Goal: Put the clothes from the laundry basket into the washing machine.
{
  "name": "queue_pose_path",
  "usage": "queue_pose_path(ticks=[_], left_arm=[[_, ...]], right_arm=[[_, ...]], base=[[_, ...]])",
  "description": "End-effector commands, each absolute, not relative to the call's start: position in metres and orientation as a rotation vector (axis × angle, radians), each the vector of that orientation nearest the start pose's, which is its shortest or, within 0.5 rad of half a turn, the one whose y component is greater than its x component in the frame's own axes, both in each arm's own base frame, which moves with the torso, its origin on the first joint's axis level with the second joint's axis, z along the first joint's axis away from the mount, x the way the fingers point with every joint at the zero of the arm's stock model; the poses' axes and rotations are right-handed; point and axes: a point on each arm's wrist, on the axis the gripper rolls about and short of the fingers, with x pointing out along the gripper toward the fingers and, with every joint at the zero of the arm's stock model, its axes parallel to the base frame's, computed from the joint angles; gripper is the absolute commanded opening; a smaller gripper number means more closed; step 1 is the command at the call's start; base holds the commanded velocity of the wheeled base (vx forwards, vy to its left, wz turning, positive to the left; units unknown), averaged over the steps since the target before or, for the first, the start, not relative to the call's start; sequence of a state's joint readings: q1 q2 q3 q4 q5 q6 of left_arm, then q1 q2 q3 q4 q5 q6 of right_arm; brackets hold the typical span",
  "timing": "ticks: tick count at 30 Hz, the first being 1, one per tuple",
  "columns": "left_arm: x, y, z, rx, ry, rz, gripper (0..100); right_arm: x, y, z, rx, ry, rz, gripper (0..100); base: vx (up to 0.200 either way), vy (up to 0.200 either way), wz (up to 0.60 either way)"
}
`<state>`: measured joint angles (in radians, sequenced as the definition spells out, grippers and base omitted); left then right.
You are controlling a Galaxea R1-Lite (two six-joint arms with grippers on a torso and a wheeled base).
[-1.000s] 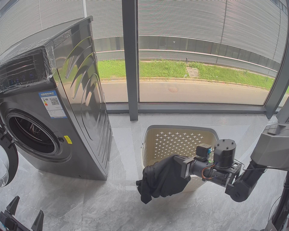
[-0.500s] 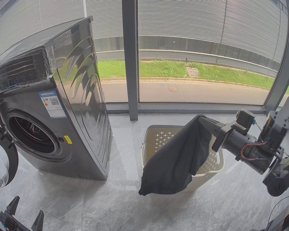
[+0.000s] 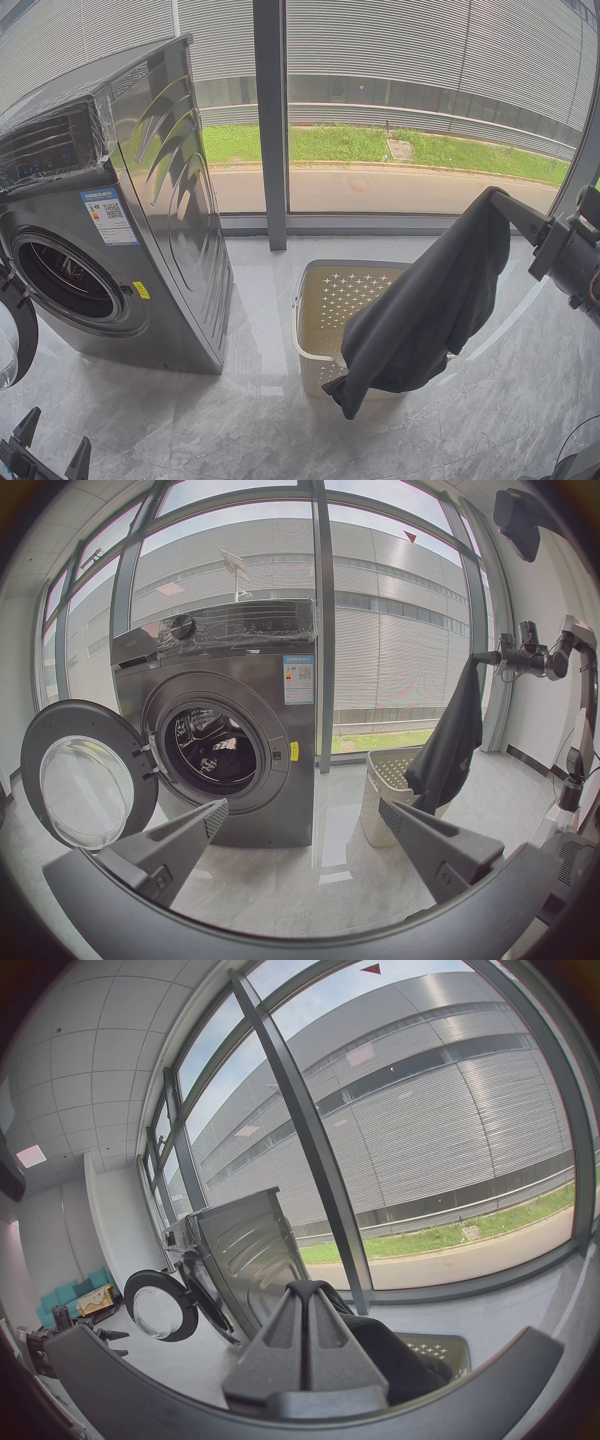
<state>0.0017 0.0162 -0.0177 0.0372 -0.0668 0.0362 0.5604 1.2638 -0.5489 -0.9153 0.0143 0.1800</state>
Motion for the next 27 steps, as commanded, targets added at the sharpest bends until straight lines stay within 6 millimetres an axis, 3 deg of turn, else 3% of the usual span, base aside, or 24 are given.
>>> queue_pose_path(ticks=[1,11,20,27], left_arm=[[-0.023,-0.002,0.072,0.031,0.036,-0.067,100],[-0.023,-0.002,0.072,0.032,0.036,-0.065,100],[-0.023,-0.002,0.072,0.028,0.039,-0.065,100],[-0.023,-0.002,0.072,0.016,0.036,-0.065,100]], right_arm=[[0.156,0.086,0.256,0.226,-0.174,0.532,0],[0.154,0.078,0.250,0.187,-0.073,0.361,0],[0.150,0.078,0.251,0.185,-0.054,0.281,0],[0.148,0.083,0.251,0.189,-0.053,0.288,0]], base=[[-0.200,0.000,0.00],[-0.200,0.000,0.00],[0.000,0.000,0.00],[0.000,0.200,0.00]])
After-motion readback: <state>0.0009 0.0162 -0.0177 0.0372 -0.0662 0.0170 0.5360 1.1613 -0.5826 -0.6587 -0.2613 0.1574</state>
